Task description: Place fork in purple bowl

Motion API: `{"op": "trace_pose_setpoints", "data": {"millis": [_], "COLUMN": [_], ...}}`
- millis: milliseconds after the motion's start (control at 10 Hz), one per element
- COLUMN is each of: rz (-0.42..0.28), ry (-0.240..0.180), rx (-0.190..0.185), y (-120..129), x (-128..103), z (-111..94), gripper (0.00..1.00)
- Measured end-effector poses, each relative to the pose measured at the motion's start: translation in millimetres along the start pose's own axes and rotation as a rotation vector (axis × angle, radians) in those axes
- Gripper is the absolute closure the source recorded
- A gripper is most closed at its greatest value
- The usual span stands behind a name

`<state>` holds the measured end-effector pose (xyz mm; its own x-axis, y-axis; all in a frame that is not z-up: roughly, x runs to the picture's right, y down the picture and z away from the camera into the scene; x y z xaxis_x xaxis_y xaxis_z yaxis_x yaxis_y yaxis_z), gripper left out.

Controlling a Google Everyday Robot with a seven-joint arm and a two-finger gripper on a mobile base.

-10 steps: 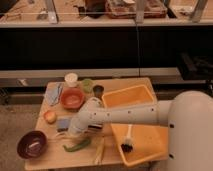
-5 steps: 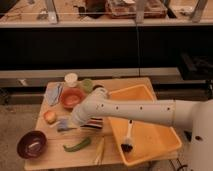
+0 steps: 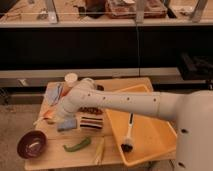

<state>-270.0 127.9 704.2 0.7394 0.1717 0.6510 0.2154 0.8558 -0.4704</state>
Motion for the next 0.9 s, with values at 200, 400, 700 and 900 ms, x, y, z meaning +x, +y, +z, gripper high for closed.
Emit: {"op": "trace_pose_setpoints", "data": {"millis": [200,400,700,900], "rz": [-0.059,-0.11,-0.127,-0.152], "ry": [-0.02,-0.03,-0.033,-0.028], "rx": [-0.045,-0.085,-0.132,-0.182], "y": [-2,7,28,57], "x": [-36,-61,-68,-54], "z": [20,31,34,33], "gripper": [0.88,0.88,0.88,0.88]}}
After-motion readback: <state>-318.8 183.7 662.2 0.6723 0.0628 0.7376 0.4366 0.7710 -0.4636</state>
